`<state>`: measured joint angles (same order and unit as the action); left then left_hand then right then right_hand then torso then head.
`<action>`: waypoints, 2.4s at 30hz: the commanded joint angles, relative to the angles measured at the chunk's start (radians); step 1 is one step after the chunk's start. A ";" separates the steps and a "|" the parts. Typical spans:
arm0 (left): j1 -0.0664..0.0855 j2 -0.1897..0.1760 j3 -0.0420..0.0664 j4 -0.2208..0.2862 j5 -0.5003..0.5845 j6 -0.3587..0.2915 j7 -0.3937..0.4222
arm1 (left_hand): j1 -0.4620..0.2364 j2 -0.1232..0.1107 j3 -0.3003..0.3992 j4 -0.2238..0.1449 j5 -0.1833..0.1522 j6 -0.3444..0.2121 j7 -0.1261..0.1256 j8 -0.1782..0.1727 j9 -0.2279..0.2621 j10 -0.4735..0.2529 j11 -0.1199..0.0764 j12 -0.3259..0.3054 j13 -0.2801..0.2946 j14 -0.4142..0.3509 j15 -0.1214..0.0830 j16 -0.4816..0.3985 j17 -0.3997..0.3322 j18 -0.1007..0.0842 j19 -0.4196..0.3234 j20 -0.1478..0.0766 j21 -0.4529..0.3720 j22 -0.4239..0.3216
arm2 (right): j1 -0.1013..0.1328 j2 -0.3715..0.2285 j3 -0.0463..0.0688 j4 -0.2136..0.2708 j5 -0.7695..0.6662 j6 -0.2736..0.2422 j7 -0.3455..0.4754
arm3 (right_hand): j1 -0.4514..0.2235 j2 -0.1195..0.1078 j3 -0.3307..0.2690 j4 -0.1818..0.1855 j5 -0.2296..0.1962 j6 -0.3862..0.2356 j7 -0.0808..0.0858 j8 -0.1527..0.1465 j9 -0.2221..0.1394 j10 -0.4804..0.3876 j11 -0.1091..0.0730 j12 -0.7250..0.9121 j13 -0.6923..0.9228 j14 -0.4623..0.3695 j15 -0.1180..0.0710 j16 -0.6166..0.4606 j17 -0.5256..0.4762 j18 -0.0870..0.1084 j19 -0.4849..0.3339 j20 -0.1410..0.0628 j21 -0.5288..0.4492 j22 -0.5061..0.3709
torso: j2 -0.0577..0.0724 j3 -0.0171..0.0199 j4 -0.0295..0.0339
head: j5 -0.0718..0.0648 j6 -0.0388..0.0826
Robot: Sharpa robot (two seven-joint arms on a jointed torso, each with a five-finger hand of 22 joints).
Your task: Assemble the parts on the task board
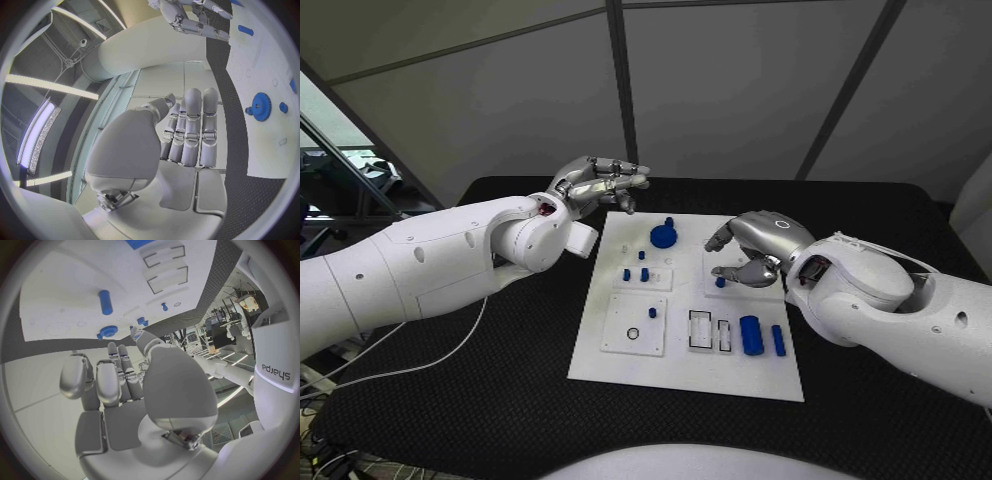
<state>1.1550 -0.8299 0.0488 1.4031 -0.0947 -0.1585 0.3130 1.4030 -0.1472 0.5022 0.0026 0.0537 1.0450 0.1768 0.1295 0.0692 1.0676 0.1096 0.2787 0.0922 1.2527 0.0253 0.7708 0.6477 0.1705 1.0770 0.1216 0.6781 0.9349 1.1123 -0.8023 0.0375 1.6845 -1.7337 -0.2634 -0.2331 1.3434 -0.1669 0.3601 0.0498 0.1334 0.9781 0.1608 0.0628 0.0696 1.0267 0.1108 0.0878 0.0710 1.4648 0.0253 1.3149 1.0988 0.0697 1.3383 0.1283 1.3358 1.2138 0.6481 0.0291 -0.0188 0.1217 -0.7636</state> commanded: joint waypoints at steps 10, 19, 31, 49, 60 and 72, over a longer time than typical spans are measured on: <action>0.002 -0.001 -0.001 0.002 0.005 0.012 0.004 | -0.007 0.004 -0.005 -0.001 -0.001 -0.005 0.005 0.000 -0.001 -0.009 0.001 0.005 0.001 -0.009 -0.001 0.005 -0.001 0.012 -0.005 0.002 -0.006 -0.002 | 0.010 0.004 0.002 -0.034 0.023 0.195 -0.022 | 0.020 0.012 -0.020 0.000 0.000 0.000 -0.009 0.005 0.002 -0.003 -0.003 0.020 0.001 0.021 -0.004 -0.004 -0.005 0.016 0.000 -0.001 -0.004 -0.002 | 0.002 -0.0012 -0.0015 | 0.000 -0.004; 0.002 -0.001 -0.001 0.002 0.005 0.011 0.004 | -0.006 0.004 -0.006 -0.002 -0.001 -0.005 0.005 0.001 -0.001 -0.010 0.001 0.006 0.001 -0.010 -0.001 0.006 -0.003 0.012 -0.006 0.002 -0.007 -0.002 | 0.009 0.026 -0.002 -0.058 0.019 0.253 -0.008 | 0.024 0.023 -0.027 0.004 0.011 0.007 -0.013 0.007 0.004 0.019 -0.010 0.043 0.003 0.020 -0.009 -0.007 -0.013 0.016 0.001 -0.004 -0.006 -0.004 | 0.001 0.0004 -0.0008 | 0.003 -0.009; 0.002 -0.002 -0.001 0.002 0.005 0.010 0.004 | -0.006 0.004 -0.006 -0.002 -0.001 -0.005 0.005 0.001 -0.001 -0.010 0.001 0.006 0.001 -0.010 -0.001 0.006 -0.003 0.012 -0.006 0.002 -0.007 -0.002 | 0.009 0.050 -0.008 -0.086 0.019 0.228 -0.003 | 0.047 0.071 0.018 0.008 0.016 0.037 -0.007 0.013 0.008 0.084 -0.019 0.068 0.000 0.025 -0.017 0.001 -0.006 0.011 0.020 -0.011 0.008 0.018 | 0.001 0.0002 -0.0012 | 0.003 -0.011; 0.002 -0.004 -0.001 0.004 0.005 0.012 -0.003 | -0.005 0.005 -0.006 -0.003 0.000 -0.005 0.005 0.001 -0.001 -0.010 0.001 0.007 0.001 -0.011 -0.001 0.008 -0.004 0.012 -0.006 0.002 -0.008 -0.002 | 0.006 0.067 -0.011 -0.104 -0.011 0.213 -0.023 | 0.079 0.099 0.075 -0.020 0.006 0.113 -0.018 0.038 0.022 0.178 -0.040 0.070 0.005 0.032 -0.035 0.021 0.013 -0.002 0.056 -0.028 0.048 0.074 | 0.001 -0.0005 -0.0005 | 0.004 -0.017; 0.002 -0.010 -0.001 0.005 0.005 0.011 -0.005 | -0.002 0.005 -0.005 -0.006 0.000 -0.006 0.005 0.001 -0.001 -0.011 0.001 0.008 0.001 -0.012 -0.001 0.009 -0.006 0.013 -0.006 0.002 -0.008 -0.003 | 0.005 0.037 -0.011 -0.054 -0.028 0.136 -0.017 | 0.089 0.096 0.099 -0.042 0.032 0.128 -0.014 0.039 0.024 0.197 -0.039 0.058 0.005 0.032 -0.035 0.024 0.014 -0.005 0.063 -0.030 0.056 0.085 | -0.001 0.0002 -0.0009 | 0.006 -0.019; 0.002 -0.007 -0.001 0.000 0.005 0.017 -0.001 | 0.007 0.005 -0.003 -0.013 0.000 -0.006 0.006 0.002 -0.001 -0.013 0.001 0.011 0.000 -0.016 -0.002 0.013 -0.011 0.013 -0.005 0.001 -0.009 -0.002 | 0.006 -0.026 0.000 0.077 -0.025 0.049 -0.010 | 0.086 0.093 0.103 -0.045 0.029 0.127 -0.012 0.037 0.023 0.196 -0.037 0.052 0.004 0.031 -0.034 0.025 0.015 -0.007 0.068 -0.030 0.063 0.095 | -0.001 -0.0001 -0.0013 | 0.010 -0.015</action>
<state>1.1553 -0.8386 0.0473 1.4029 -0.0943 -0.1555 0.3072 1.4030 -0.1472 0.4997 -0.0061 0.0537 1.0414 0.1803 0.1295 0.0692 1.0614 0.1080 0.2829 0.0921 1.2455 0.0248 0.7823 0.6380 0.1705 1.0770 0.1217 0.6725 0.9331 1.1166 -0.8270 0.0358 1.7452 -1.7519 -0.1512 -0.2530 1.4242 -0.0733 0.4572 0.0051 0.1592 1.0993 0.1494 0.0948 0.0926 1.2187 0.0732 0.1452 0.0764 1.4649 -0.0037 1.3340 1.1117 0.0698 1.4015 0.0982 1.3948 1.3077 0.6461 0.0284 -0.0195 0.1308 -0.7789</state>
